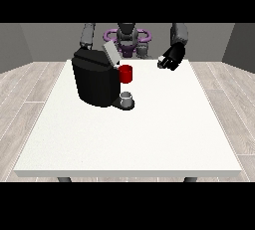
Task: Insert the coffee pod into the coffee machine and close the lid
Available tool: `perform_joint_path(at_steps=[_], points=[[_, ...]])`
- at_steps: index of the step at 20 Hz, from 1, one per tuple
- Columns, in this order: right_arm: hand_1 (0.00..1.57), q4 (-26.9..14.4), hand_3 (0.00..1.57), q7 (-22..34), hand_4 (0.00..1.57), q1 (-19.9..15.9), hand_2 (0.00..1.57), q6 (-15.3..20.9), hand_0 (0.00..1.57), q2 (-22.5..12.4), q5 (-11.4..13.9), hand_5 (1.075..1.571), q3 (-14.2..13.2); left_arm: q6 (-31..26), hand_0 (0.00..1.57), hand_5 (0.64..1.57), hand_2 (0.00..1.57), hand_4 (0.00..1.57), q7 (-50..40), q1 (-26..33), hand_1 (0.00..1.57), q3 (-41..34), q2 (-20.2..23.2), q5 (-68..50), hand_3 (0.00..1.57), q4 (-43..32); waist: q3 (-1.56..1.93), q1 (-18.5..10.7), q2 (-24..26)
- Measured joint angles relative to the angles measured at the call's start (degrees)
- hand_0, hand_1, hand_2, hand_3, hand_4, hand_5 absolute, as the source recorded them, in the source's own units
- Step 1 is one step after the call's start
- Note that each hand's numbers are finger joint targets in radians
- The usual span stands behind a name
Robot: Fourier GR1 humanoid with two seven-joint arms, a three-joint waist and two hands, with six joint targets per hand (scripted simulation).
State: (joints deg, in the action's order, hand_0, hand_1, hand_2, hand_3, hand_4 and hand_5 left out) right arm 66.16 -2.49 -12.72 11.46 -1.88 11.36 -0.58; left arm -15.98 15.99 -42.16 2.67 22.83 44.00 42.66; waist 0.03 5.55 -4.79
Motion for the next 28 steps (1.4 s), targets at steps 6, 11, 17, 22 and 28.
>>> perform_joint_path(at_steps=[6,11,17,22,28], points=[[0.00,-1.7,0.00,0.5,0.00,-2.2,0.00,-0.1,0.00,0.0,0.6,1.571,0.2,-4.1,1.40,1.571,1.40,0.60,-3.9,-4.8,1.40,-0.4,-2.2,-0.2,1.34,2.0,0.00,0.8,0.9],[0.00,-1.2,0.00,0.0,0.00,-2.4,0.00,-2.2,0.00,-0.8,-0.3,1.571,0.1,-6.1,1.38,1.571,1.40,0.52,-6.4,-7.5,1.38,-1.5,-3.3,-0.5,1.38,3.0,-0.02,2.5,1.7],[0.00,0.7,0.00,-0.4,0.00,-4.3,0.00,-2.1,0.00,0.9,-0.7,1.571,2.1,-8.4,1.20,1.571,1.24,0.49,-11.9,-15.7,1.20,-5.9,-3.3,-3.0,1.26,1.7,-0.01,5.9,-0.2],[0.00,4.0,0.00,0.4,0.00,-5.1,0.00,-2.0,0.00,0.9,-0.7,1.571,3.3,-9.3,1.16,1.571,1.25,0.48,-13.2,-19.7,1.16,-8.3,-1.3,-3.7,1.27,0.1,-0.02,8.7,-1.7],[0.00,7.2,0.00,1.7,0.04,-7.0,0.00,-2.1,0.00,0.0,-0.7,1.571,2.7,-9.3,1.24,1.571,1.29,0.48,-13.4,-23.3,1.24,-9.7,1.6,-3.2,1.25,-1.6,-0.02,11.0,-5.0]])
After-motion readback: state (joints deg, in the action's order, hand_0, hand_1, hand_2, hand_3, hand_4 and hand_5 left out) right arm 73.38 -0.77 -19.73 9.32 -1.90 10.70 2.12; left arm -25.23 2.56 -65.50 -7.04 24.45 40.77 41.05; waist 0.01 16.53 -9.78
